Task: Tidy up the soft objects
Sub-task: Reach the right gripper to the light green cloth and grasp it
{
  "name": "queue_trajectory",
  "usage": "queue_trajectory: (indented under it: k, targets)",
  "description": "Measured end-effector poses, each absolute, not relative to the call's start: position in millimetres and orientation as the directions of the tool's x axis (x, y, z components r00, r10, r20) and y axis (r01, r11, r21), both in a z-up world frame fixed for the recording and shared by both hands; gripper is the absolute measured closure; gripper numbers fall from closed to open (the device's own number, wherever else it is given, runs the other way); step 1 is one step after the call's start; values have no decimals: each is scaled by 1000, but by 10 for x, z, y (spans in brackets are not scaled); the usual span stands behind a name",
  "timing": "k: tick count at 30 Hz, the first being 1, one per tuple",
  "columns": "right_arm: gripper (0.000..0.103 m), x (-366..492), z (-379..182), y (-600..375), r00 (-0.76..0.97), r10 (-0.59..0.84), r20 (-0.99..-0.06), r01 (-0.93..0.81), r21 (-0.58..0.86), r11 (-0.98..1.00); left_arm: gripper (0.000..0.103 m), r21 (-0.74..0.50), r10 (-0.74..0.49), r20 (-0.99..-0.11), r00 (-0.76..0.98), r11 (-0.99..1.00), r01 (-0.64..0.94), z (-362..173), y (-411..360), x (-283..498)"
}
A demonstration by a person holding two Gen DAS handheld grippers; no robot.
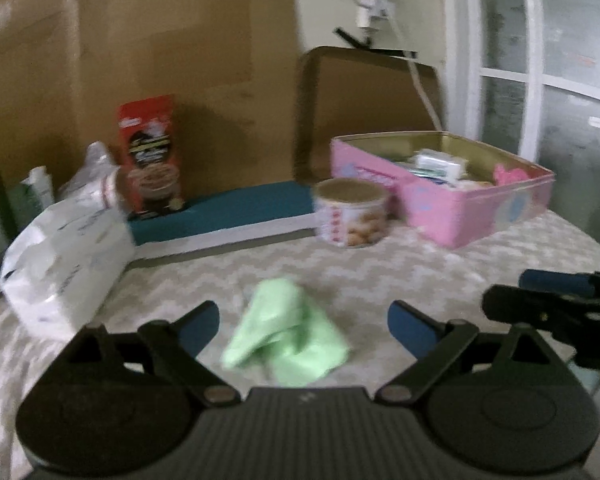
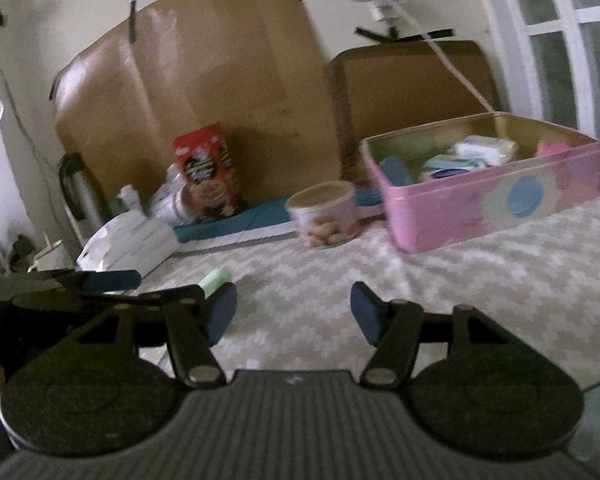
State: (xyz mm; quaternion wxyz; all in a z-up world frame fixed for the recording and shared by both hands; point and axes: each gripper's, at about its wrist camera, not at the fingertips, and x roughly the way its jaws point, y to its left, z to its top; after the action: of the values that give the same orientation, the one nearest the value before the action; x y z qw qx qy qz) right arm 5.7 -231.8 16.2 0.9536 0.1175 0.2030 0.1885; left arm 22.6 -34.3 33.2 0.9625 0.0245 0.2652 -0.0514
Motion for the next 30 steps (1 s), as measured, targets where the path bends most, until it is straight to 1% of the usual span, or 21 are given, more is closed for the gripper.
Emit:
queue_trajectory:
  k: [8,16,24,30]
  targets:
    - [37,159,126,-1931,814,448,-370,-377,251,891,8,27,0,-530,848,999,16,181,121,338]
    - [36,260,99,-1617,788,472,-395,-428,201,881,8,29,46,-548,835,999,-35,57,453,508]
    - [35,379,57,-1391,771,479,-421,-454,164,876,8,15,60,-566,822,998,-62,-48,620,638]
    - [35,447,7,-1293,756,482,-442,-469,147,871,8,-28,36,-579,815,998,-64,-77,709,704]
